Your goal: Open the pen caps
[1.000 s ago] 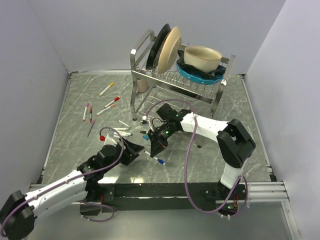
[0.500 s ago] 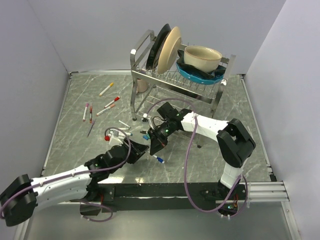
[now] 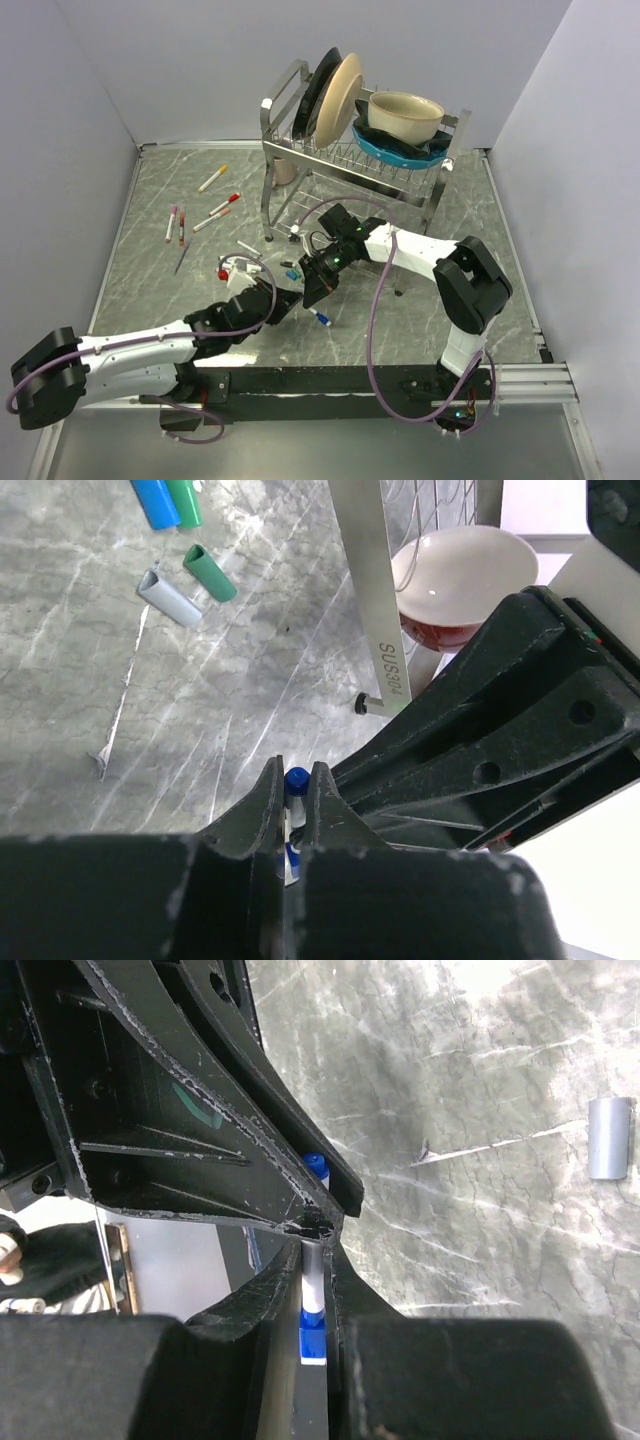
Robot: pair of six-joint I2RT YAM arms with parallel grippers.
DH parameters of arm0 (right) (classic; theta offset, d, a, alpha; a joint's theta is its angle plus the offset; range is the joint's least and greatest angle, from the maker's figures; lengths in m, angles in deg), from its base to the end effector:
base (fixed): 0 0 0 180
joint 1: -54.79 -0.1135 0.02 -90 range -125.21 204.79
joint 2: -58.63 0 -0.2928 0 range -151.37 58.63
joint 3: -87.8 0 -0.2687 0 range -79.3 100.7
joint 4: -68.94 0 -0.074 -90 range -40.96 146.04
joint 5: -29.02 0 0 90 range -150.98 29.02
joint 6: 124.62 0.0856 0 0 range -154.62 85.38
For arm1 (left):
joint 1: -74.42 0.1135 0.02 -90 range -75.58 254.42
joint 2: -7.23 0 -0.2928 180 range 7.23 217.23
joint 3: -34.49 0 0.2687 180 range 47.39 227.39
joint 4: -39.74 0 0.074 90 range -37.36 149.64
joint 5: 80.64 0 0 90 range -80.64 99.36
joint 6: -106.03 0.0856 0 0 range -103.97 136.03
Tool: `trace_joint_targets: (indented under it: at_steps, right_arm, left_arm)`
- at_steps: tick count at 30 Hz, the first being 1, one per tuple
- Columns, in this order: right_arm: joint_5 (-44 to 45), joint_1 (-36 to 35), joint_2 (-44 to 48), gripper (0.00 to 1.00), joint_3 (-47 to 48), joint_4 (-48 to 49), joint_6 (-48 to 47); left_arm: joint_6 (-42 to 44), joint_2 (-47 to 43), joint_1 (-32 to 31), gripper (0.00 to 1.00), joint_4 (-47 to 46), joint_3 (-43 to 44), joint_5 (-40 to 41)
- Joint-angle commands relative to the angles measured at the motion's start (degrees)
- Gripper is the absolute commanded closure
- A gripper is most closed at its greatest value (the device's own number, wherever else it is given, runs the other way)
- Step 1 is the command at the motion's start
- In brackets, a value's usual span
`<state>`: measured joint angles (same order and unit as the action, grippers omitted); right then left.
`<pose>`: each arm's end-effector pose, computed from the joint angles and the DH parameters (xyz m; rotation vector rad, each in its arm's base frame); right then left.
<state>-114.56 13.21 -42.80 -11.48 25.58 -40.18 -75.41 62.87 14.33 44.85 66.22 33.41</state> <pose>0.2415 0.3063 0.1932 -1.3378 2.2985 1.4565 0.1466 -0.1850 0.1725 -0.8763 2.0823 -1.1620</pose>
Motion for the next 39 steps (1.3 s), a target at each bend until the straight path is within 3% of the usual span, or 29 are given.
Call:
trace_joint_targets:
  at_steps: [1,4,7,12,19,25,39]
  right_arm:
    - [-2.0,0.3,0.4,0.74,0.4,1.8,-0.3]
    - [-2.1,0.3,0.4,0.58,0.9,0.4,-2.4]
    - [-2.1,0.3,0.0,0.56,1.1,-0.5,-3.9]
    - [-2.2,0.3,-0.4,0.59,1.1,-0.7,-4.3]
    - [-2.8,0.0,-0.7,0.66,1.4,-1.6,-4.7]
    - [-3.1,-0.9,-1.1,0.53,1.6,-2.3,-5.3]
    - [-1.7,-1.7,-1.8,0.45,1.9,-2.2,-5.8]
  left_arm:
    - [-2.1,-3.2,-0.5,0.99,2.8,0.9,3.7]
    - [-4.0,-8.2,-0.5,0.99,7.7,-0.5,7.1]
    - [-5.7,-15.9,-0.5,0.99,12.6,-2.2,9.6]
    - [-6.5,-21.4,-0.5,0.99,17.8,-3.2,11.7]
    - [-6.8,-20.6,-0.5,0.99,19.2,-2.2,13.6]
    - [-6.4,-19.4,-0.5,0.99,18.6,-1.2,14.8]
    - [-5.4,-17.7,-0.5,0.99,12.7,-1.8,12.2]
